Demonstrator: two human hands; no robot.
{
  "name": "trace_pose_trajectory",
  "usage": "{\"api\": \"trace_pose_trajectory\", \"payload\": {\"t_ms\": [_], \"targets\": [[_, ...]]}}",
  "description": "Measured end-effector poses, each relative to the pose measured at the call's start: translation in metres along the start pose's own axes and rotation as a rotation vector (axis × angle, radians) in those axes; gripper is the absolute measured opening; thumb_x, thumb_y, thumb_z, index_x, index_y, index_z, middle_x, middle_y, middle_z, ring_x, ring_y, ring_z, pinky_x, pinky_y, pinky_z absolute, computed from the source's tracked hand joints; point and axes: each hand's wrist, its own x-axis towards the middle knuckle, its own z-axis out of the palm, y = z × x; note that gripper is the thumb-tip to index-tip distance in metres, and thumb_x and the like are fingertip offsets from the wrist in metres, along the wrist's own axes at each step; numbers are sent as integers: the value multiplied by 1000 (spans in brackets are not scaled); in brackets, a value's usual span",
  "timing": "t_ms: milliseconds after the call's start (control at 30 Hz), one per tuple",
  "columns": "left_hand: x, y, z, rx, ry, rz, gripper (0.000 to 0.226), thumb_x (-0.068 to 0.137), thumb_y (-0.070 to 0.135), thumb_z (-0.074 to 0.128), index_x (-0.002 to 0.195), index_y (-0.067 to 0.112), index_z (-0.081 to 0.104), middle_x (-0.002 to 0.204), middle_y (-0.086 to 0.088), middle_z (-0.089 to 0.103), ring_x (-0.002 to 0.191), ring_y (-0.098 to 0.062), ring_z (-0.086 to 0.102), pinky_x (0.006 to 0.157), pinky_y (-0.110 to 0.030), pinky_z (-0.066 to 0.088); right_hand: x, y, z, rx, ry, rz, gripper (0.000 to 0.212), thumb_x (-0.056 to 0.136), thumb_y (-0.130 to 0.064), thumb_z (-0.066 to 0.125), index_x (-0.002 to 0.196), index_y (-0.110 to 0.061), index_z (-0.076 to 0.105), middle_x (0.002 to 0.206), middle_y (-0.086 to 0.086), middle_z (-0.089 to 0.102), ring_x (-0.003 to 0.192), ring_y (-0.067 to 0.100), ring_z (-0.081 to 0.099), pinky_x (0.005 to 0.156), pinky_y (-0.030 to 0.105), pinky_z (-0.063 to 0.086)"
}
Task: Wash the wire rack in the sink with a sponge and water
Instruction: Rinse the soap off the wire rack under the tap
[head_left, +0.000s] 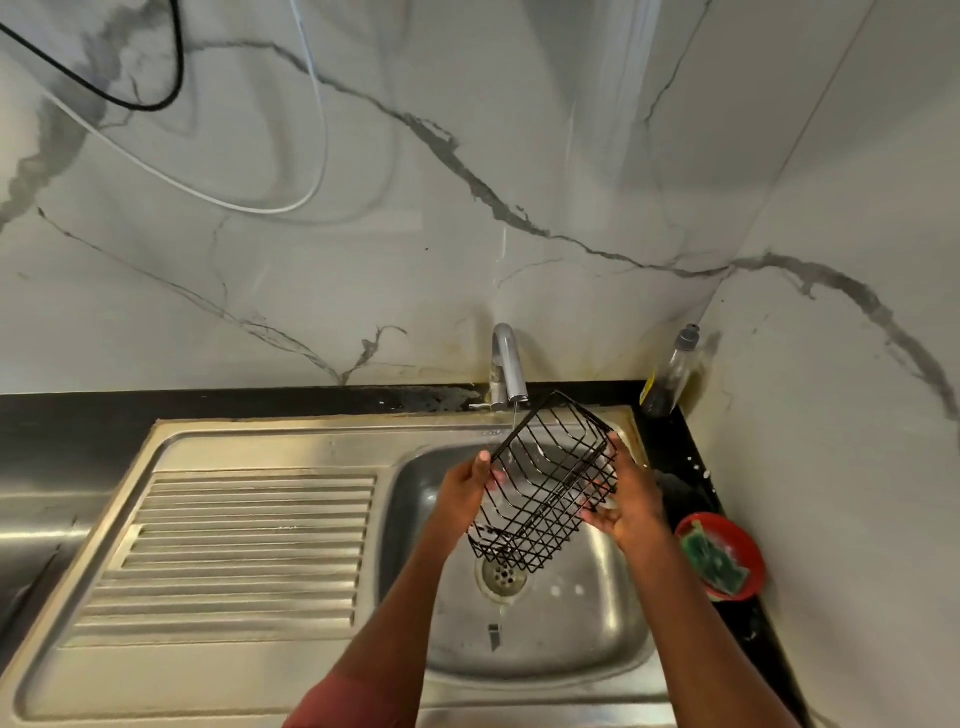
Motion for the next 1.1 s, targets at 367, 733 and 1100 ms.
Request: {"api": "trace_pose_trajectory", "payload": {"t_ms": [367,733,1100], "targets": [[-1,-9,-11,79,125,-48,29,107,37,53,115,14,69,107,-7,71,97,-20,64,85,-34,47,-15,15,-2,101,17,-54,68,74,-73,72,119,-25,55,129,14,57,103,45,61,81,58,60],[-18,34,-19,64,57,146,39,107,44,50,139,23,58,123,7,63,112,-13,59,87,-25,43,-33,37,48,-160,116,-279,72,74,-70,74,124,-19,61,119,7,61,103,31,60,55,41,60],[-13,37,-21,-19,68,127,43,99,51,62,131,22,63,124,1,69,118,-18,62,101,-37,48,-39,36,43,-536,107,-583,41,81,-53,77,97,-21,59,96,-1,66,82,16,59,69,34,51]]}}
